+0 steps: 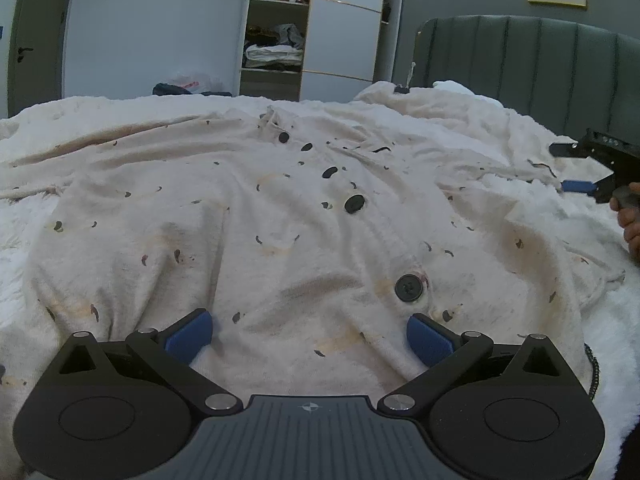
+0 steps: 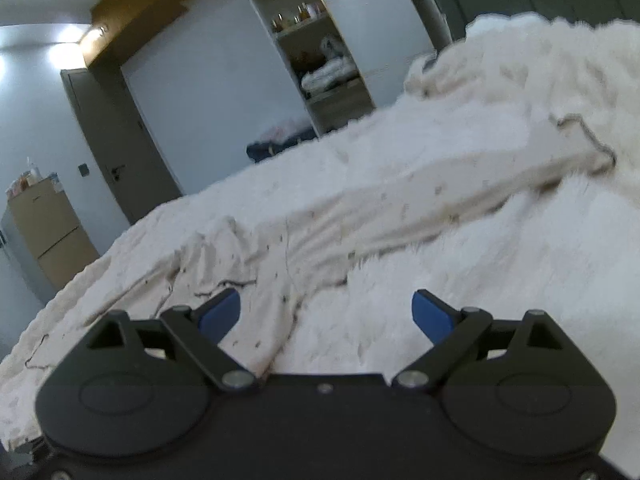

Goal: Fold clothes

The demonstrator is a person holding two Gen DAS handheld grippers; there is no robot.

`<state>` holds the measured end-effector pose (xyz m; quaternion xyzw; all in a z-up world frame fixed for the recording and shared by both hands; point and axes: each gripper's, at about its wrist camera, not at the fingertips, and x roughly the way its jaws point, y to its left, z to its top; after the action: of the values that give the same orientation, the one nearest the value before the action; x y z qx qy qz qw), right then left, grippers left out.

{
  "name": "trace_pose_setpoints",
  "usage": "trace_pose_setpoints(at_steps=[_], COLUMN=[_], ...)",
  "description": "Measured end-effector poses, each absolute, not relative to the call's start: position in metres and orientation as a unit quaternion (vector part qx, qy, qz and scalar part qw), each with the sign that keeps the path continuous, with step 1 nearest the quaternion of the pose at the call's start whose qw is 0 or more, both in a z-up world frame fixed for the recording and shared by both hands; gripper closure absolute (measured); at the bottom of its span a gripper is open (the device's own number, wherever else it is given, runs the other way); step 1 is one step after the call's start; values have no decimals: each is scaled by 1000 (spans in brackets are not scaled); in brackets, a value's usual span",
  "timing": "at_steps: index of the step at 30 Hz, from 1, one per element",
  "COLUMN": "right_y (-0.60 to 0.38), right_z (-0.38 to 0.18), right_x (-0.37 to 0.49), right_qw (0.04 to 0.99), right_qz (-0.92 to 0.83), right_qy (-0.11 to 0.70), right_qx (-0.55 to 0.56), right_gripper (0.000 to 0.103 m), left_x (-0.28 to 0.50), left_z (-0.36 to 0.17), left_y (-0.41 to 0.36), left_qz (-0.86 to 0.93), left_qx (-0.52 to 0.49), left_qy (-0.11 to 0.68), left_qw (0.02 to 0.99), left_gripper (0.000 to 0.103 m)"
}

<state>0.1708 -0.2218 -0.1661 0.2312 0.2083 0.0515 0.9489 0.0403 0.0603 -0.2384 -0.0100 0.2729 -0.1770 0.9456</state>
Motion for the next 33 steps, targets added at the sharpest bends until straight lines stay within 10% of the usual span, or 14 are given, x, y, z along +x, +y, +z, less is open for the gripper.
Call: trace_pose_setpoints(at_steps=[33], right_y=[-209], right_z=[-166], right_x=[168], right_qw=[943], right_qz=[75], right_qy=[215], right_qx=[244], right_gripper=[10], left_x=[42], left_z=[-241], left_y=[58], left_qz=[-173], left_qx=[-5], left_qy=[278], left_qw=[945], left_gripper=[0])
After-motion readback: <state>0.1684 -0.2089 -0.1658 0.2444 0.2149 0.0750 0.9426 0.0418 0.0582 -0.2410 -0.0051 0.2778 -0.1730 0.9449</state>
